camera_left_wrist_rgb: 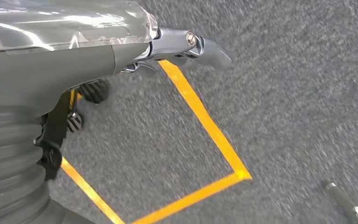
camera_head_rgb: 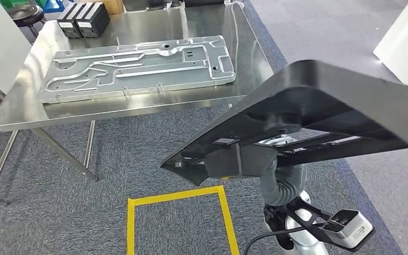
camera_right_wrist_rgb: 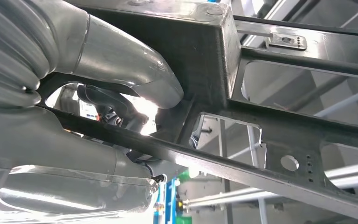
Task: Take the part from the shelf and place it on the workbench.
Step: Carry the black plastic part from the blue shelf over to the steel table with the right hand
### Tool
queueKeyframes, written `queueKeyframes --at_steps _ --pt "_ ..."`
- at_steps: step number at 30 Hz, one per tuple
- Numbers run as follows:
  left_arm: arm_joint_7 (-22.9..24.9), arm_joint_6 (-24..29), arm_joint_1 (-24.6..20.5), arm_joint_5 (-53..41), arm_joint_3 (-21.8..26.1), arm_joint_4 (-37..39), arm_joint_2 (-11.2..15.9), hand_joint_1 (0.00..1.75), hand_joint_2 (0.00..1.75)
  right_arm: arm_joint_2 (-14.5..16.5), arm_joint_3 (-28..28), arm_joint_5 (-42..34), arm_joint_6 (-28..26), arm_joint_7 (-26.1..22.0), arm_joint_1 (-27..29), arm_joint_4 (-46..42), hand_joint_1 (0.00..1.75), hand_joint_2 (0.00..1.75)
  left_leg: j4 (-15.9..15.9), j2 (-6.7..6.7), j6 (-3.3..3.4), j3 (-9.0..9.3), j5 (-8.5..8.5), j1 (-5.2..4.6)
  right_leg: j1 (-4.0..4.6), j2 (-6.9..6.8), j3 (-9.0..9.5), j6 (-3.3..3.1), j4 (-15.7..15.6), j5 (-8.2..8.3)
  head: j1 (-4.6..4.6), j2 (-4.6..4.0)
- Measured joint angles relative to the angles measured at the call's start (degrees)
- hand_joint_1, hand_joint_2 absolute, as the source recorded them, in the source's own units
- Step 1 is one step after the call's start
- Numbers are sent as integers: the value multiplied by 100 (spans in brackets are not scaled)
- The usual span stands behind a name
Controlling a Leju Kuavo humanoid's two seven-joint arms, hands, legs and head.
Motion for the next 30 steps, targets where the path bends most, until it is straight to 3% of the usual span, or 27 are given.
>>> queueKeyframes --at_steps 1,2,3,5,6,8,10,12,14,16,17,18,21,23,25,27,30 --pt "0 0 9 -3 0 0 -1 0 175 0 1 1 0 0 1 4 175 175 209 15 8 -193 -65 -1 25 -49 52 -15 0 -52 0 0" --pt "0 2 23 -4 1 0 -2 0 175 0 2 1 0 0 2 8 175 175 207 30 32 -286 -17 -5 51 -99 118 -27 0 -110 -1 0" --pt "0 3 38 -2 1 0 -3 0 175 0 2 1 0 0 2 10 175 175 -8 57 70 -274 157 -20 76 -152 196 -35 -1 -170 -1 0" --pt "1 6 50 2 2 0 7 0 175 0 3 1 0 0 3 14 175 175 -706 235 195 -106 670 -92 121 -273 364 -34 -6 -298 1 0" --pt "1 5 48 -3 1 2 9 0 175 -1 3 0 0 0 2 17 175 175 -969 335 248 -45 804 -146 134 -328 424 -17 -12 -353 0 0" --pt "1 5 41 -15 0 7 14 0 175 -2 7 -1 0 0 5 25 175 175 -1158 425 323 7 871 -210 139 -425 516 43 -15 -427 -1 0" --pt "-1 9 44 -20 1 9 15 0 175 -3 13 -3 -3 0 -4 27 175 175 -1262 315 367 132 888 -190 127 -464 598 117 49 -448 -2 0" --pt "-1 14 36 -17 2 9 18 0 175 -4 21 -7 -13 0 -28 29 175 175 -1347 199 397 297 887 -144 102 -274 508 188 343 -500 -2 0" --pt "0 9 7 -15 2 9 16 0 175 -9 28 -27 -9 0 -37 41 175 175 -1384 108 412 391 859 -117 59 -8 85 242 951 -711 1 0" --pt "0 3 1 -14 2 9 9 0 175 -13 39 -63 20 0 -27 64 175 175 -1387 13 401 449 794 -98 13 81 -400 288 1476 -927 2 0" --pt "0 1 9 -14 2 9 3 0 175 -13 47 -77 41 0 -21 78 175 175 -1386 -29 387 494 750 -86 -8 89 -548 309 1530 -923 1 0" --pt "0 2 17 -11 2 10 -2 0 175 -13 55 -83 54 0 -18 90 175 175 -1385 -65 366 556 701 -72 -26 89 -589 327 1381 -788 1 0" --pt "4 22 25 -4 2 11 -11 0 175 -13 72 -90 97 1 -19 117 175 175 -1379 -141 267 747 529 -39 -68 111 -429 338 411 20 2 0" --pt "13 51 20 -4 1 11 -10 0 175 -13 78 -98 135 1 -9 138 175 175 -1387 -158 187 791 455 -47 -61 137 -395 256 102 272 1 0" --pt "21 72 22 -4 1 11 -9 0 175 -7 78 -101 175 0 9 150 175 175 -1365 -156 115 817 445 -50 -49 147 -361 142 70 247 -1 0" --pt "23 80 22 -4 1 11 -8 0 175 8 69 -98 215 0 10 151 175 175 -1135 -101 67 763 453 -43 -59 137 -251 65 44 205 -1 0" --pt "24 80 -1 -5 -1 11 -6 0 175 41 62 -93 236 0 12 151 175 175 -144 10 0 152 194 -37 -54 104 -108 -1 29 97 -1 0"
